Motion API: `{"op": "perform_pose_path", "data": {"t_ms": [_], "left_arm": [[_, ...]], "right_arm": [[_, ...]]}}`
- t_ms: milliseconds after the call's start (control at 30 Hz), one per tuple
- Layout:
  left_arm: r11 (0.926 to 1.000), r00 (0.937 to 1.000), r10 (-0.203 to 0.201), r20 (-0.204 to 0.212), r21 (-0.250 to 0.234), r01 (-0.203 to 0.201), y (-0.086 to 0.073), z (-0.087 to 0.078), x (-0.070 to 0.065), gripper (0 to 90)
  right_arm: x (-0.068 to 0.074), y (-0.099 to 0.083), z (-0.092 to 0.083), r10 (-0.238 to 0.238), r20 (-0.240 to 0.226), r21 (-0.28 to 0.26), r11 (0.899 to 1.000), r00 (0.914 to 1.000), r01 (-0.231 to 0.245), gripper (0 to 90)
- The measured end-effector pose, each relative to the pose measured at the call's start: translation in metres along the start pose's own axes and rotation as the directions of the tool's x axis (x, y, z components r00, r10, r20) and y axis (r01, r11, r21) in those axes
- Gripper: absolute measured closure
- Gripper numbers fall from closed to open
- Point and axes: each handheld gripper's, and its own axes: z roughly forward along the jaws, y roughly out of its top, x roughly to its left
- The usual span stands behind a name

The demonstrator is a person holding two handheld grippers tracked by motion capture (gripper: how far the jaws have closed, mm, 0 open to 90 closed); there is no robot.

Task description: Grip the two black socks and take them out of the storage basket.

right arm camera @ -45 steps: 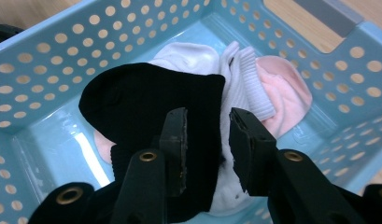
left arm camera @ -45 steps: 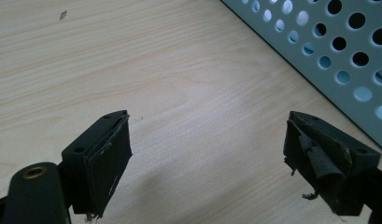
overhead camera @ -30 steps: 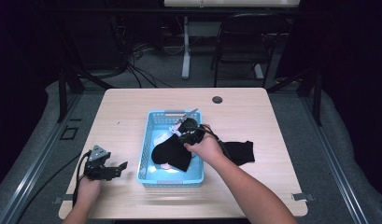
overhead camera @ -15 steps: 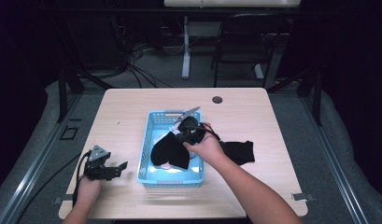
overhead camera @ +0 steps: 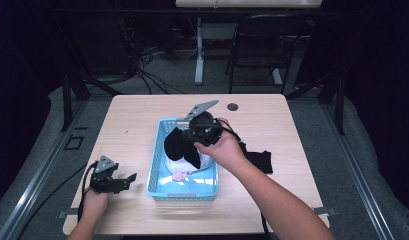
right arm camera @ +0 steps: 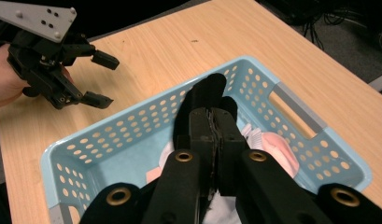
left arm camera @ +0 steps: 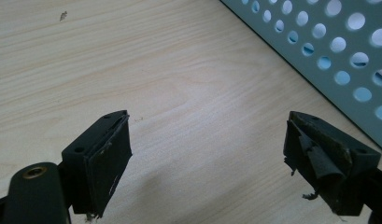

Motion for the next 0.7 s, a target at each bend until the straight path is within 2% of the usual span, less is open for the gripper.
{"op": "perform_pose_path", "data": {"t_ms": [267, 533, 700], "left_arm": [[1.0000, 1.0000, 0.001, 0.002, 0.006, -0.001, 0.000, 0.000, 0.000, 15.1], [1.0000, 1.0000, -0.001, -0.001, 0.000, 0.001, 0.000, 0.000, 0.000, 15.1], [1.0000, 1.0000, -0.002, -0.002, 0.003, 0.002, 0.000, 0.001, 0.001, 15.1]], "right_arm": [[0.001, 0.004, -0.009, 0.001, -0.007, -0.022, 1.000, 1.0000, -0.001, 88.5], [-0.004, 0.004, -0.020, 0.012, 0.005, -0.034, 0.999, 0.9999, -0.012, 88.6], [-0.010, 0.003, -0.035, 0.017, 0.022, -0.055, 0.998, 0.9996, -0.016, 88.6]]}}
